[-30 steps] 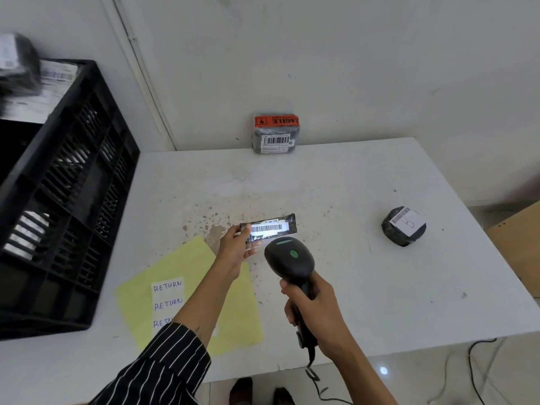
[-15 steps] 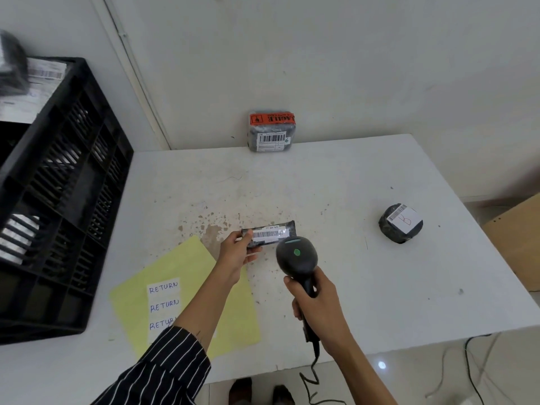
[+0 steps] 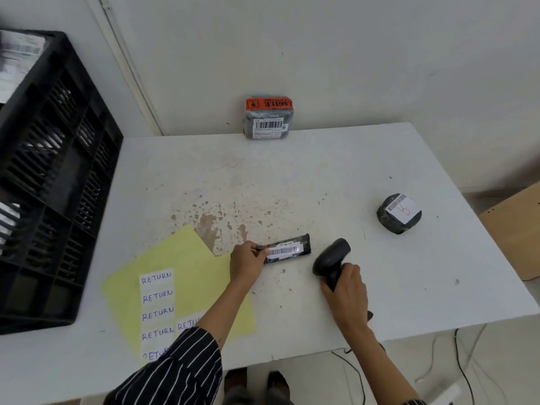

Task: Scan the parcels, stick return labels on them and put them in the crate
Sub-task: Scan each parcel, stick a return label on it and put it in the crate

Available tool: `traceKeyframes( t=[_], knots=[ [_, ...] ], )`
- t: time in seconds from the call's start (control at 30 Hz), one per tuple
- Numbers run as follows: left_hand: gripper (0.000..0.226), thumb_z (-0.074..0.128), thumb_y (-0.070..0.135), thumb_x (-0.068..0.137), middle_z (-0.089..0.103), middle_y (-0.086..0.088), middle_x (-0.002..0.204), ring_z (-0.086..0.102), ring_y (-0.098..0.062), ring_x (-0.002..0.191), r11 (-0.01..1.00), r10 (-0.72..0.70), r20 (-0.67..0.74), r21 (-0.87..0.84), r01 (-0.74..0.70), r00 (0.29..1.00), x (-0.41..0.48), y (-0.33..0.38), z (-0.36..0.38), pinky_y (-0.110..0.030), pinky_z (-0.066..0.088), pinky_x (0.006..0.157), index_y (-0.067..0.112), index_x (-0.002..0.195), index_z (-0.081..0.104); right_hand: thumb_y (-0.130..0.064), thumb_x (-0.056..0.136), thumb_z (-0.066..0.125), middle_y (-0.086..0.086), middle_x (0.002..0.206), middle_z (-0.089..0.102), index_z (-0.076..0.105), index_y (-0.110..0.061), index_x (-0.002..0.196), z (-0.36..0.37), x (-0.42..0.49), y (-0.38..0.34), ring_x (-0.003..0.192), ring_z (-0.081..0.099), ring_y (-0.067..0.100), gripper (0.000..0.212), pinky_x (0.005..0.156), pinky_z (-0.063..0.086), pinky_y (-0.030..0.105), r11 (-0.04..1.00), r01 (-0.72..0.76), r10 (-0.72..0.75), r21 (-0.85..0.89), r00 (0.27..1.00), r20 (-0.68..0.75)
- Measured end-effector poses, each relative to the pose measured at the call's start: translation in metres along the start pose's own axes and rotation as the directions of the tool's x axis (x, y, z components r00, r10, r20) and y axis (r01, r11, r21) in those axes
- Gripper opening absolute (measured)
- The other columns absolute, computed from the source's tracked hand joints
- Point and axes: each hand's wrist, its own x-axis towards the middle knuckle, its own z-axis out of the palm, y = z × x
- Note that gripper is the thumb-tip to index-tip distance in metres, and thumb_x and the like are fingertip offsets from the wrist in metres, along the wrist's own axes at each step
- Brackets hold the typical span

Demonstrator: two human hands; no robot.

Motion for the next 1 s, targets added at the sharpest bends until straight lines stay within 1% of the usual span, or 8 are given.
traceKeyframes(
  t=[0.2,0.3,0.43,0.53,0.6,0.7,0.8,1.0],
  knots=[
    [0.024,0.061,0.02,0.09,0.054,-0.009,0.108,0.051,-0.015,0.085,0.983,0.159,-0.032,0.1,-0.155,0.987,-0.003,-0.022,-0.04,-0.022,0.038,0.072,0.009,0.111,0.058,-0.035,0.061,0.085,0.028,0.103,0.053,0.051,0.009,0.117,-0.001,-0.02,-0.01,0.085,0.054,0.041,0.08,0.067,0.046,0.045,0.989,-0.048,0.034,-0.138,0.994,-0.103],
    [0.021,0.062,0.014,0.089,0.053,-0.004,0.107,0.052,-0.018,0.096,0.932,0.315,-0.06,0.211,-0.296,0.947,-0.012,-0.056,-0.079,-0.022,0.039,0.077,0.01,0.11,0.06,-0.026,0.069,0.08,0.023,0.108,0.055,0.055,0.003,0.116,0.003,-0.037,-0.037,0.092,0.055,0.038,0.061,0.076,0.046,0.046,0.991,0.077,-0.098,-0.113,0.976,-0.193],
    [0.022,0.062,0.014,0.086,0.054,-0.001,0.114,0.051,-0.021,0.109,0.839,0.417,-0.013,0.389,-0.38,0.909,-0.031,-0.113,-0.127,-0.035,0.044,0.087,0.013,0.108,0.061,-0.021,0.083,0.054,0.002,0.097,0.057,0.062,-0.013,0.097,0.031,-0.069,-0.091,0.088,0.055,0.02,0.018,0.077,0.033,0.025,0.909,0.373,-0.382,0.186,0.924,0.014],
    [0.051,0.052,0.05,0.078,0.045,0.006,0.136,0.042,-0.015,0.125,0.835,0.402,0.052,0.388,-0.39,0.914,-0.047,-0.141,-0.147,-0.037,0.037,0.102,0.021,0.118,0.058,-0.018,0.078,0.052,-0.005,0.087,0.057,0.061,-0.019,0.086,0.06,-0.087,-0.126,0.076,0.051,0.01,0.012,0.068,0.03,0.021,0.796,0.568,-0.591,0.209,0.805,0.061],
    [0.076,0.047,0.07,0.069,0.022,0.013,0.15,0.019,-0.005,0.138,0.806,0.412,0.163,0.394,-0.442,0.897,-0.054,-0.154,-0.151,-0.031,0.016,0.115,0.028,0.133,0.047,-0.013,0.071,0.063,-0.005,0.086,0.056,0.06,-0.02,0.085,0.074,-0.094,-0.144,0.076,0.045,0.007,0.016,0.065,0.031,0.02,0.724,0.656,-0.681,0.213,0.729,0.068],
    [0.098,0.052,0.079,0.063,-0.003,0.013,0.156,-0.007,-0.005,0.144,0.728,0.436,0.264,0.459,-0.509,0.861,-0.058,-0.172,-0.151,-0.027,-0.008,0.116,0.03,0.145,0.027,-0.009,0.062,0.073,-0.002,0.087,0.056,0.064,-0.018,0.09,0.087,-0.101,-0.162,0.078,0.04,0.007,0.03,0.061,0.043,0.021,0.644,0.733,-0.76,0.221,0.645,0.076],
    [0.108,0.05,0.083,0.065,-0.003,0.003,0.159,-0.009,-0.011,0.145,0.694,0.448,0.267,0.498,-0.52,0.853,-0.06,-0.188,-0.15,-0.032,-0.01,0.116,0.022,0.149,0.02,-0.003,0.059,0.077,0.004,0.089,0.059,0.069,-0.014,0.097,0.099,-0.105,-0.173,0.081,0.04,0.011,0.041,0.061,0.045,0.023,0.611,0.754,-0.788,0.241,0.609,0.091],
    [0.113,0.042,0.086,0.067,0.002,-0.003,0.159,-0.003,-0.016,0.146,0.643,0.444,0.275,0.565,-0.517,0.853,-0.061,-0.194,-0.15,-0.037,-0.003,0.116,0.017,0.151,0.014,-0.006,0.066,0.07,0.006,0.087,0.056,0.072,-0.012,0.093,0.11,-0.104,-0.181,0.083,0.043,0.015,0.028,0.064,0.037,0.027,0.628,0.741,-0.776,0.239,0.621,0.114]
  ],
)
